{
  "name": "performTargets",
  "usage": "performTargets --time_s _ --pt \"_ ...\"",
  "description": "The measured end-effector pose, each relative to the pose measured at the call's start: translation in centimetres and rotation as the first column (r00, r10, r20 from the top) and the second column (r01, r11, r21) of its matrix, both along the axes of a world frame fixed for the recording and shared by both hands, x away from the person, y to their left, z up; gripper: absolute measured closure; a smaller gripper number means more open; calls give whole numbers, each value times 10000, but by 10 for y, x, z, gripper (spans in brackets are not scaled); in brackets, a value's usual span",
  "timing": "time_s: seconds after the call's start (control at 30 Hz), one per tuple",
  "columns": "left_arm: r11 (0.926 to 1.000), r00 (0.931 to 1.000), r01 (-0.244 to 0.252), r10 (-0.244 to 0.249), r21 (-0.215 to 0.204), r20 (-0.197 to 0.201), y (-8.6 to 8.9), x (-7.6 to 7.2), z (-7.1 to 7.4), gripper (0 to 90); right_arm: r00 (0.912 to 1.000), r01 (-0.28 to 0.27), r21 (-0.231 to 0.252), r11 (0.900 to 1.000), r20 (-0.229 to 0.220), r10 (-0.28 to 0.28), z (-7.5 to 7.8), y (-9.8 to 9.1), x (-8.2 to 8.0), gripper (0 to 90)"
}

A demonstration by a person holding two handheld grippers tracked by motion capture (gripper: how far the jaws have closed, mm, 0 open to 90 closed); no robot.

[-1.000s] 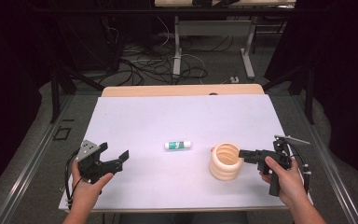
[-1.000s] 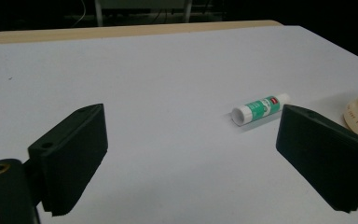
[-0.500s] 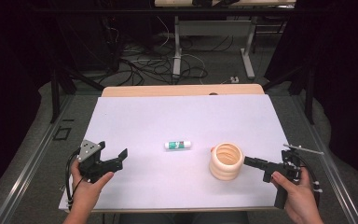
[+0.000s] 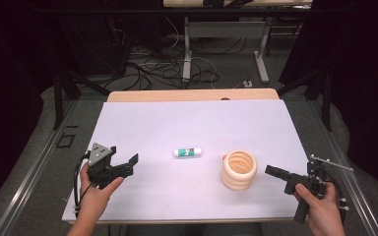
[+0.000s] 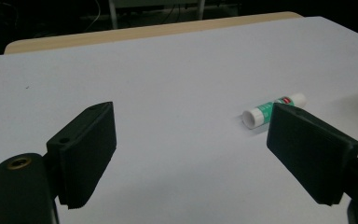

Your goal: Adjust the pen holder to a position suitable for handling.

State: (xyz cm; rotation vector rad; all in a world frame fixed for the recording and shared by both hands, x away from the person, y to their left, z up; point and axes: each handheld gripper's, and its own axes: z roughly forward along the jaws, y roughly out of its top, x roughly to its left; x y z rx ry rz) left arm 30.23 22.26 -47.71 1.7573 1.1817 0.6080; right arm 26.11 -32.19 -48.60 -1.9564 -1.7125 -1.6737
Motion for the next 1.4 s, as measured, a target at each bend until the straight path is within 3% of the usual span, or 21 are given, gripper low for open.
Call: performTargets --time_s 0.03,0.1,0.13,0.17,0.27,0.3,0.47,0.5,0.6,0.7,0.73,0.8,0.9,0.93,1.03,1.17,1.3,1.33,1.37,1.4 --pt "10000 10000 71 -71 -1 -29 -2 1 1 159 9993 -312 -318 9990 -191 306 2 -3 -1 352" --pt "9998 9998 176 -176 31 -63 -5 3 2 159 9994 -280 -165 9995 -188 277 2 -1 -1 355" --pt "9996 9996 264 -263 84 -93 -8 4 3 159 9992 -395 -646 9971 -102 389 3 0 -2 354" --pt "9986 9990 444 -441 291 -102 -13 8 6 159 9995 -323 -532 9981 24 325 3 1 -2 353" --pt "9979 9983 571 -567 311 -124 -18 12 10 159 9990 -340 -746 9966 272 362 2 2 -2 302" --pt "9972 9979 647 -644 364 -112 -23 17 15 159 9992 123 -934 9956 390 -87 0 6 -1 233" --pt "9936 9952 981 -977 554 -99 -34 31 28 166 9989 -203 -966 9951 389 242 -3 3 -2 243" --pt "9936 9952 981 -977 554 -99 -34 31 28 166 9979 -17 -1088 9941 648 88 -4 4 -2 224" --pt "9910 9930 1184 -1180 617 -98 -40 40 35 171 9977 51 -1138 9935 682 27 -5 4 -3 203" --pt "9835 9866 1582 -1538 872 -547 -48 52 41 183 9942 141 -1710 9852 1075 44 -7 1 -3 198" --pt "9835 9866 1582 -1538 872 -547 -48 52 41 189 9954 217 -1545 9878 955 -70 -7 2 -3 198" --pt "9792 9836 1724 -1653 1072 -716 -53 57 42 188 9946 336 -1661 9855 1020 -167 -8 1 -3 198" --pt "9731 9798 1892 -1782 1317 -907 -60 64 44 192 9917 548 -1454 9879 1232 -369 -11 1 -2 198" --pt "9665 9773 2030 -1900 1573 -939 -64 69 44 193 9942 306 -1692 9851 1069 -125 -11 -1 -3 194" --pt "9644 9766 2094 -1979 1616 -847 -70 73 44 193 9942 324 -1641 9859 1069 -149 -13 -1 -2 192" --pt "9546 9697 2410 -2295 1752 -839 -82 81 47 155 9959 209 -1560 9875 904 -67 -15 0 -2 192" --pt "9347 9597 2792 -2638 2201 -970 -94 88 52 157 9965 227 -1421 9896 832 -110 -15 0 -2 192" --pt "9320 9614 2743 -2603 2370 -889 -99 89 53 158 9965 247 -1415 9896 828 -130 -15 0 -2 192" --pt "9218 9580 2864 -2719 2612 -909 -102 91 54 160 9964 266 -1424 9895 839 -147 -15 0 -2 192" --pt "9166 9570 2901 -2769 2750 -867 -106 92 54 160 9961 259 -1464 9889 875 -132 -16 0 -2 192"
